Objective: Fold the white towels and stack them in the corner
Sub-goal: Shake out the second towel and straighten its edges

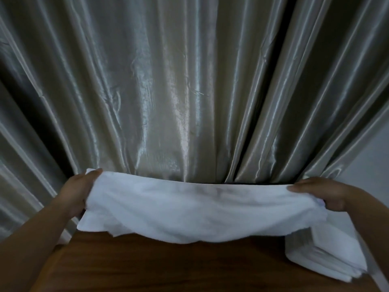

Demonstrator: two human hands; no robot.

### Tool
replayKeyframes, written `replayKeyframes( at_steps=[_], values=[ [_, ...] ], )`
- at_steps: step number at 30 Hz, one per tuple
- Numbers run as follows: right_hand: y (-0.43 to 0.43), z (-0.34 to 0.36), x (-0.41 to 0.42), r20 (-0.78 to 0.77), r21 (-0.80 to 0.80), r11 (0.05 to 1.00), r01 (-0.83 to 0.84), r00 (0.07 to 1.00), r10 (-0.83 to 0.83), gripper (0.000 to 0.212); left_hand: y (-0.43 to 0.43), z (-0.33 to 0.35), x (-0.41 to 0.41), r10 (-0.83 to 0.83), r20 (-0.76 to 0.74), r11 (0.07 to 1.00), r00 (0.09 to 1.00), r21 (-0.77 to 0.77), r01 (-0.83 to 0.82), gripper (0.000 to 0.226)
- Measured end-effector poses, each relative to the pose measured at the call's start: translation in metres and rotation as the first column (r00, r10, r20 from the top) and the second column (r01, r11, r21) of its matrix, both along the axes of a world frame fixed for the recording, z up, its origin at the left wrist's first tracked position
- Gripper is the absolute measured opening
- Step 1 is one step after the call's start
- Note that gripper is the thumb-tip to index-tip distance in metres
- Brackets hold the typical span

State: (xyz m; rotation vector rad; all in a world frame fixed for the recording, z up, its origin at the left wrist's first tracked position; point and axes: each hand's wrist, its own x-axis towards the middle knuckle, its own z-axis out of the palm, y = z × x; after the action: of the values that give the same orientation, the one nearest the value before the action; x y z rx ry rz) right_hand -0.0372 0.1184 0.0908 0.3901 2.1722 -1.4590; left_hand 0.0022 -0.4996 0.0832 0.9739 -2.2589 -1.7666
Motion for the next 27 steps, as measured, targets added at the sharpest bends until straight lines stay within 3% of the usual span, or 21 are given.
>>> replayKeyframes(
  at_steps=[5,10,15,18,22,24,27],
  values=[
    [-0.026,-0.009,-0.015,0.145,-0.214,0.949,0.233,0.968,-0.205,0.053,0.020,-0.001,-0.020,0.011,0.050,0.996,0.999,0.086,-0.015,0.048],
    [-0.087,-0.004,-0.004,0.130,-0.302,0.942,0.144,0.986,-0.109,0.053,0.065,0.003,-0.024,-0.192,-0.036,0.975,0.981,0.109,0.195,0.040],
    [-0.146,0.010,0.013,-0.050,-0.224,0.975,-0.007,0.999,-0.005,0.034,0.125,0.019,-0.009,-0.427,-0.122,0.904,0.896,-0.096,0.417,0.037],
    [-0.178,0.024,0.020,-0.192,-0.171,0.981,-0.091,0.980,0.057,0.023,0.148,0.026,-0.004,-0.537,-0.128,0.818,0.834,-0.320,0.478,0.040],
    [-0.206,0.042,0.024,-0.209,-0.355,0.925,-0.137,0.976,0.064,0.027,0.173,0.029,-0.003,-0.662,-0.106,0.681,0.742,-0.498,0.537,0.039],
    [-0.217,0.044,0.024,-0.295,-0.282,0.924,-0.258,0.940,0.172,0.025,0.181,0.029,-0.004,-0.693,-0.114,0.651,0.712,-0.522,0.551,0.038],
    [-0.226,0.040,0.020,-0.484,0.023,0.960,-0.280,0.837,0.256,0.014,0.188,0.028,-0.005,-0.717,-0.138,0.649,0.683,-0.490,0.582,0.037]
  ],
)
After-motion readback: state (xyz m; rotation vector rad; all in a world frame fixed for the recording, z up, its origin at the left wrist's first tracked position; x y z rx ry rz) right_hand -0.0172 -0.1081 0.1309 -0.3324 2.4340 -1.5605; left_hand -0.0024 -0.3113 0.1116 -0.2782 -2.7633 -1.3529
